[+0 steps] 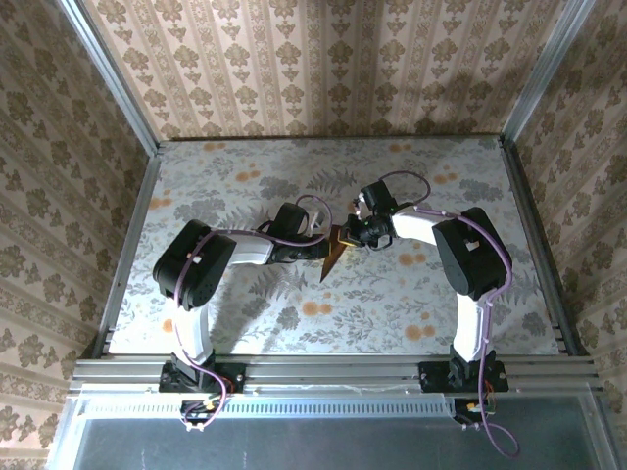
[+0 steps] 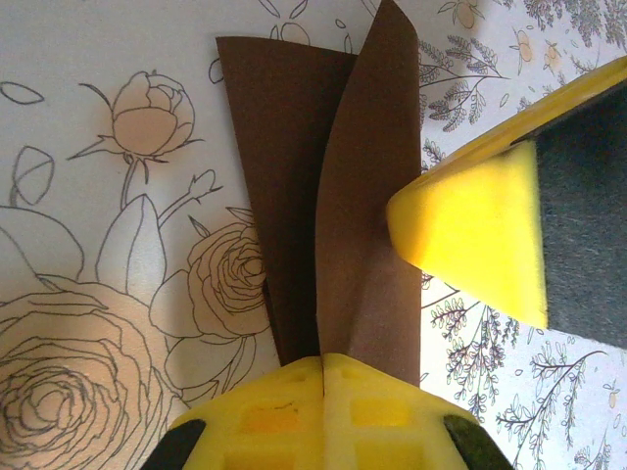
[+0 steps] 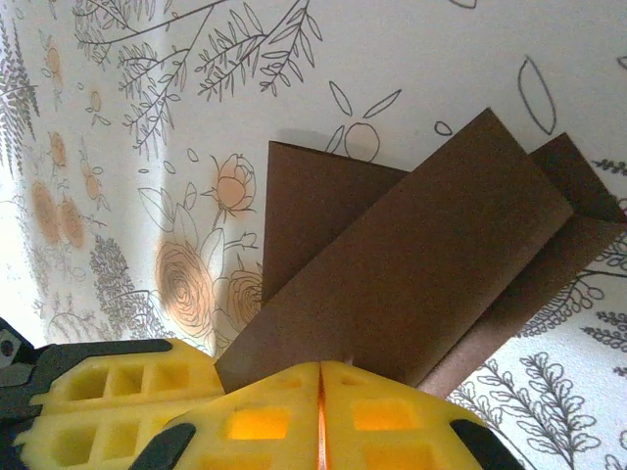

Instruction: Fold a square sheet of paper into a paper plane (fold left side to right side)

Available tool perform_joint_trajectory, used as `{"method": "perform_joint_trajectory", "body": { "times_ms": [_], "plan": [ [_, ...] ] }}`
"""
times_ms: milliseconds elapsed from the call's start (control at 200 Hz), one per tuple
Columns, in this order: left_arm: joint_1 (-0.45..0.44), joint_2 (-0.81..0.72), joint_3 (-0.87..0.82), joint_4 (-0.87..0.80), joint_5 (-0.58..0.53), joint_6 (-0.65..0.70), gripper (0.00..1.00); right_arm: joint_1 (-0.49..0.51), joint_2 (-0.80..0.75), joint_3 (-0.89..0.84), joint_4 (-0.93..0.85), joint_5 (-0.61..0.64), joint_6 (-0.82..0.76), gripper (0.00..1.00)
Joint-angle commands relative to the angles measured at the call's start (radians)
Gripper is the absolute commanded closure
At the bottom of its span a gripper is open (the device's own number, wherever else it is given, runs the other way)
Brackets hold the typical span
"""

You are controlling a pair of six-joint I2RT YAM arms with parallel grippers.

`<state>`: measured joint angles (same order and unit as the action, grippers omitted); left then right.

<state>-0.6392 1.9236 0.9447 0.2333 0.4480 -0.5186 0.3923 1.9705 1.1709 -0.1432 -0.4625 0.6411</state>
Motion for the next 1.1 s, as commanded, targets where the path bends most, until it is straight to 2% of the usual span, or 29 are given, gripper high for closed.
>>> {"method": "perform_joint_trajectory", "body": {
  "times_ms": [0, 455, 640, 905, 1000, 1095],
  "plan": [
    [-0.003, 0.059, -0.047, -0.129, -0.058, 0.02, 1.0, 0.007, 0.02, 0.006, -0.04, 0.027, -0.024, 0.89],
    [-0.006, 0.024, -0.058, -0.105, -0.049, 0.008, 1.0, 0.008, 0.049, -0.008, -0.099, 0.061, -0.06, 0.89],
    [-0.005, -0.043, -0.066, -0.104, -0.048, 0.004, 0.94, 0.008, 0.044, -0.029, -0.126, 0.089, -0.073, 0.9],
    [0.016, -0.19, -0.021, -0.195, -0.043, 0.03, 0.81, 0.009, 0.044, -0.056, -0.139, 0.107, -0.08, 0.96],
    [0.028, -0.239, -0.017, -0.218, -0.026, 0.027, 0.82, 0.01, 0.044, -0.063, -0.138, 0.109, -0.078, 0.97],
    [0.034, -0.275, -0.02, -0.238, 0.012, 0.016, 0.9, 0.009, 0.042, -0.068, -0.14, 0.11, -0.08, 0.97]
  ]
}}
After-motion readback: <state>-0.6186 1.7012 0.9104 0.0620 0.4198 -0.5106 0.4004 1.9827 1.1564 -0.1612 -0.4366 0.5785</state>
